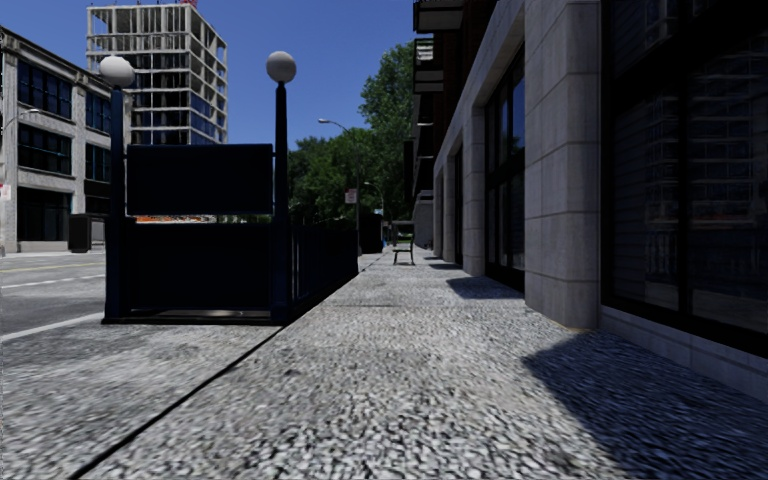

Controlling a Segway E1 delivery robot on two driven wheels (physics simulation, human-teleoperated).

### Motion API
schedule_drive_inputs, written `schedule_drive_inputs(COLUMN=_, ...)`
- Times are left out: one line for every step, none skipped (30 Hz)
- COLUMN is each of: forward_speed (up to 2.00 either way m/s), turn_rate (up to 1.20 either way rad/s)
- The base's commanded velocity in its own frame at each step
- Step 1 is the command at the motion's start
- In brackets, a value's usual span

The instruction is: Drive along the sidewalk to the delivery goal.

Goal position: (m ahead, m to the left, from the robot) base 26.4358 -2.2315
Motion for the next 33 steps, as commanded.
schedule_drive_inputs(forward_speed=1.60, turn_rate=0.00)
schedule_drive_inputs(forward_speed=1.60, turn_rate=0.00)
schedule_drive_inputs(forward_speed=1.60, turn_rate=0.00)
schedule_drive_inputs(forward_speed=1.60, turn_rate=0.00)
schedule_drive_inputs(forward_speed=1.60, turn_rate=0.00)
schedule_drive_inputs(forward_speed=1.60, turn_rate=0.00)
schedule_drive_inputs(forward_speed=1.60, turn_rate=0.00)
schedule_drive_inputs(forward_speed=1.60, turn_rate=0.00)
schedule_drive_inputs(forward_speed=1.61, turn_rate=0.00)
schedule_drive_inputs(forward_speed=1.70, turn_rate=0.00)
schedule_drive_inputs(forward_speed=1.70, turn_rate=0.00)
schedule_drive_inputs(forward_speed=2.00, turn_rate=0.00)
schedule_drive_inputs(forward_speed=2.00, turn_rate=0.00)
schedule_drive_inputs(forward_speed=2.00, turn_rate=0.00)
schedule_drive_inputs(forward_speed=2.00, turn_rate=0.00)
schedule_drive_inputs(forward_speed=2.00, turn_rate=0.00)
schedule_drive_inputs(forward_speed=2.00, turn_rate=0.00)
schedule_drive_inputs(forward_speed=2.00, turn_rate=0.00)
schedule_drive_inputs(forward_speed=2.00, turn_rate=0.00)
schedule_drive_inputs(forward_speed=2.00, turn_rate=0.00)
schedule_drive_inputs(forward_speed=2.00, turn_rate=0.00)
schedule_drive_inputs(forward_speed=2.00, turn_rate=0.00)
schedule_drive_inputs(forward_speed=2.00, turn_rate=0.00)
schedule_drive_inputs(forward_speed=2.00, turn_rate=0.00)
schedule_drive_inputs(forward_speed=2.00, turn_rate=0.00)
schedule_drive_inputs(forward_speed=2.00, turn_rate=0.00)
schedule_drive_inputs(forward_speed=2.00, turn_rate=0.00)
schedule_drive_inputs(forward_speed=2.00, turn_rate=0.00)
schedule_drive_inputs(forward_speed=2.00, turn_rate=0.00)
schedule_drive_inputs(forward_speed=2.00, turn_rate=0.00)
schedule_drive_inputs(forward_speed=2.00, turn_rate=0.00)
schedule_drive_inputs(forward_speed=2.00, turn_rate=0.00)
schedule_drive_inputs(forward_speed=2.00, turn_rate=0.00)
